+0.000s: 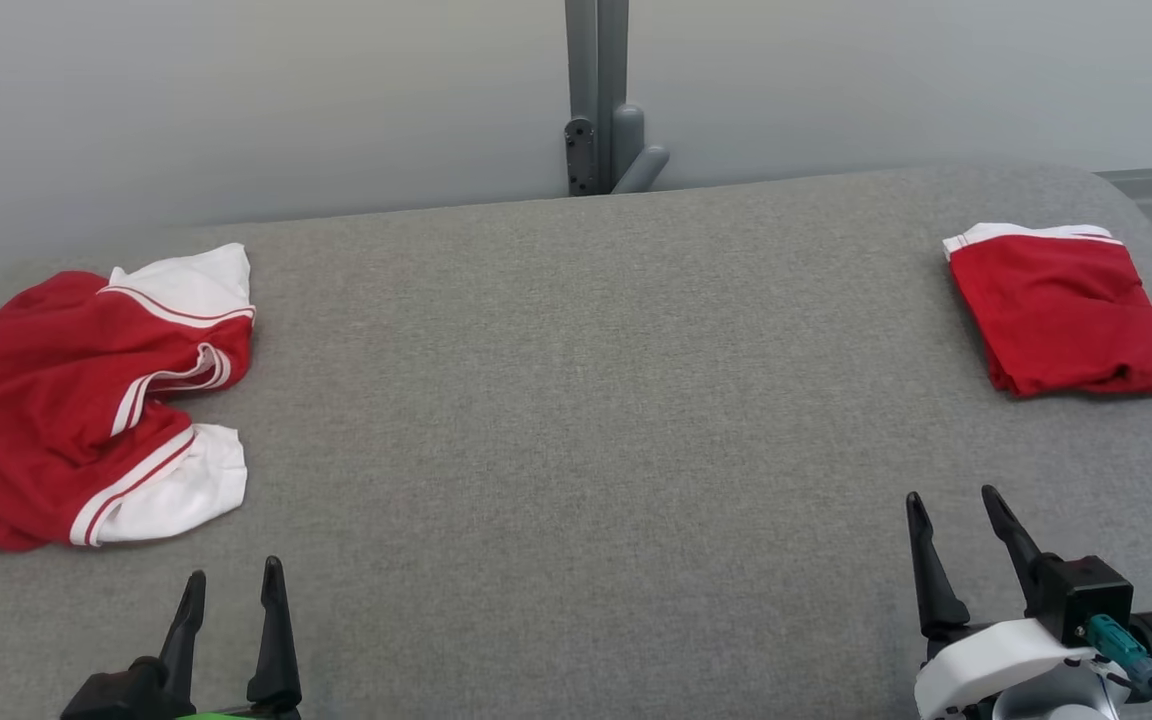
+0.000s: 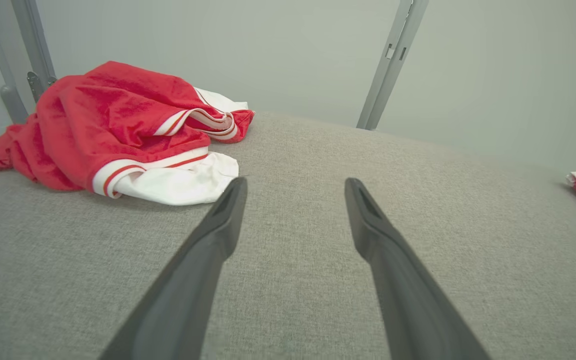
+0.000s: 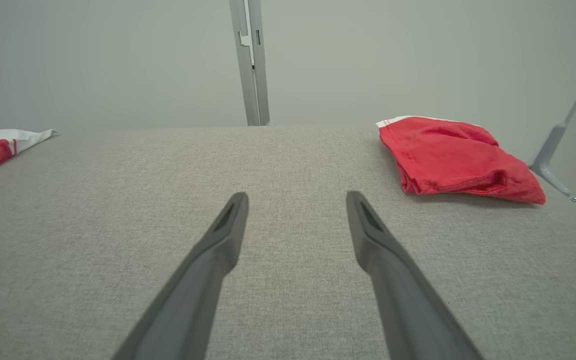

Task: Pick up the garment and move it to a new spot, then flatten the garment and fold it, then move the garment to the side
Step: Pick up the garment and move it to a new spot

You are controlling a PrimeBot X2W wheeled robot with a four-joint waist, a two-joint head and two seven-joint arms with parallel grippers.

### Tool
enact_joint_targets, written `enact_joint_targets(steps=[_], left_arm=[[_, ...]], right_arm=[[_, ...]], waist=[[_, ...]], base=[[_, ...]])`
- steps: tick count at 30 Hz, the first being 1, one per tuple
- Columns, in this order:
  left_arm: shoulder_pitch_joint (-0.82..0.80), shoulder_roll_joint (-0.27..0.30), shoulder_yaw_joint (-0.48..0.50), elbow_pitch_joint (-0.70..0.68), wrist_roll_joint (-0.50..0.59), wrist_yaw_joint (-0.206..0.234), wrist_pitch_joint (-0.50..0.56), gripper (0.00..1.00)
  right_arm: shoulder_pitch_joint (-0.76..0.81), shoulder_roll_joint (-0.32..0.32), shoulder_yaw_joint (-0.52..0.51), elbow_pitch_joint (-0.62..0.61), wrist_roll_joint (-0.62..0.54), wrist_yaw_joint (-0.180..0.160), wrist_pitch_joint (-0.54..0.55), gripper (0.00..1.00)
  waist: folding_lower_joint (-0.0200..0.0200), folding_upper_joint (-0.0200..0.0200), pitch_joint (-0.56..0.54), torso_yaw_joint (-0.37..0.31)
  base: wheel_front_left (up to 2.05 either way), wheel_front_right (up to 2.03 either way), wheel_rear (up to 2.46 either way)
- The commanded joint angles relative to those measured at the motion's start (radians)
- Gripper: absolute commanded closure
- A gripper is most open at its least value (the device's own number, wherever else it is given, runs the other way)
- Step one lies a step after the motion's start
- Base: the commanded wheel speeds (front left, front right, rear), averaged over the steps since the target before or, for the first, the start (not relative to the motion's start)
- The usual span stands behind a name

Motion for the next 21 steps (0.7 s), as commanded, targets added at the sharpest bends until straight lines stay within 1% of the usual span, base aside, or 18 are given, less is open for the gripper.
enact_joint_targets(steps=[1,4,7,11,13,15,21], left_arm=[[-0.006,0.002,0.005,-0.001,-0.004,-0.003,0.000,0.00],[-0.009,0.002,0.005,-0.009,-0.012,-0.001,0.000,0.00],[-0.001,0.002,0.006,-0.015,-0.020,0.006,0.000,0.00],[0.020,0.002,0.031,-0.027,-0.025,0.014,0.000,0.00],[0.027,0.002,0.051,-0.031,-0.025,0.017,0.000,0.00],[0.035,0.002,0.070,-0.037,-0.029,0.023,0.000,0.00],[0.027,0.002,0.081,-0.055,-0.041,0.025,0.000,0.00]], right_arm=[[0.013,-0.002,-0.001,-0.007,0.002,-0.002,-0.003,0.00],[0.022,-0.002,0.001,-0.017,0.009,-0.002,-0.003,0.00],[0.015,-0.001,0.017,-0.020,0.014,-0.002,-0.003,0.00],[-0.014,-0.002,0.057,-0.021,0.020,-0.002,-0.003,0.00],[-0.023,-0.002,0.078,-0.017,0.027,-0.002,-0.003,0.00],[-0.032,-0.002,0.095,-0.012,0.031,-0.002,-0.003,0.00],[-0.046,-0.003,0.104,-0.026,0.026,-0.002,-0.003,0.00]], waist=[[0.0001,0.0007,0.000,0.037],[0.0001,0.0007,-0.002,0.110],[0.0001,0.0007,0.007,0.198],[0.0001,0.0007,0.015,0.287],[0.0001,0.0007,0.017,0.309],[0.0001,0.0007,0.019,0.317],[0.0001,0.0007,0.042,0.308]], base=[[0.00,0.00,0.00],[0.00,0.00,0.00],[0.00,0.00,0.00],[0.00,0.00,0.00],[0.00,0.00,0.00],[0.00,0.00,0.00],[0.00,0.00,0.00]])
